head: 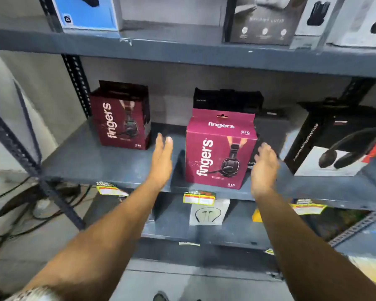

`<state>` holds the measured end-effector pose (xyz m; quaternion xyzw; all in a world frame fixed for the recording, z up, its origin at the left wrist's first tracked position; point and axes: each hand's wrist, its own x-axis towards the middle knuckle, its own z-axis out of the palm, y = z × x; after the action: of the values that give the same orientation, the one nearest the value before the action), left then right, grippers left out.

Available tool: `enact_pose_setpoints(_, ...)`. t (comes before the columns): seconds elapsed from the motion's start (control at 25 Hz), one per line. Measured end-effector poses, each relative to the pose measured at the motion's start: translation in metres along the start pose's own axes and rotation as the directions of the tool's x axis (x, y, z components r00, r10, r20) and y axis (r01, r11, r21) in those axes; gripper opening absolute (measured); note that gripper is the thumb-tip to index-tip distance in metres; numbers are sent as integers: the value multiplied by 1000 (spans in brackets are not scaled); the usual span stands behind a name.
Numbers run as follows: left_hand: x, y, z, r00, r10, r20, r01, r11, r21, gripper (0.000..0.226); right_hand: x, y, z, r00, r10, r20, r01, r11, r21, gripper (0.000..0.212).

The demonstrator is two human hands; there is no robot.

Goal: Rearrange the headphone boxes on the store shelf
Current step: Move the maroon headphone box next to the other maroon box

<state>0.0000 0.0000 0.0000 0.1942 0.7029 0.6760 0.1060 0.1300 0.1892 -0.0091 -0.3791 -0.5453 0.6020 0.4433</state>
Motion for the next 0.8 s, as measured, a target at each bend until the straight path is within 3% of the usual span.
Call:
enact_pose_setpoints(0.12,8,-30,18,983,-108,148,120,990,-73,58,-12,39,7,994,-32,104,27,999,46,48)
enact_pose_setpoints(0.28,7,-55,29,958,-92,270,118,990,-82,49,-18,55,4,964,-68,258,50,996,75,63)
enact_pose_setpoints(0.36,2,-49,30,967,-71,243,98,990,-102,47,-19,54,-1,953,-74,294,61,997,53,60)
enact_pose_setpoints(0.48,-11,-42,26,986,25,165,-16,998,-53,41,-21,45,-16,968,-80,237,112,986,-126,76)
enact_pose_setpoints(0.56,-16,-37,15,993,39,111,-33,998,-52,47,-21,39,-24,954,-156,255,197,970,-142,74)
enact_pose_setpoints(0.68,-33,-11,1,996,11,94,2,991,-137,49,-32,14,-32,908,-265,324,306,949,-81,60)
enact_pose_setpoints(0.8,-60,22,-1,995,-26,96,51,961,-270,41,-42,-16,-34,922,-246,299,251,968,22,65)
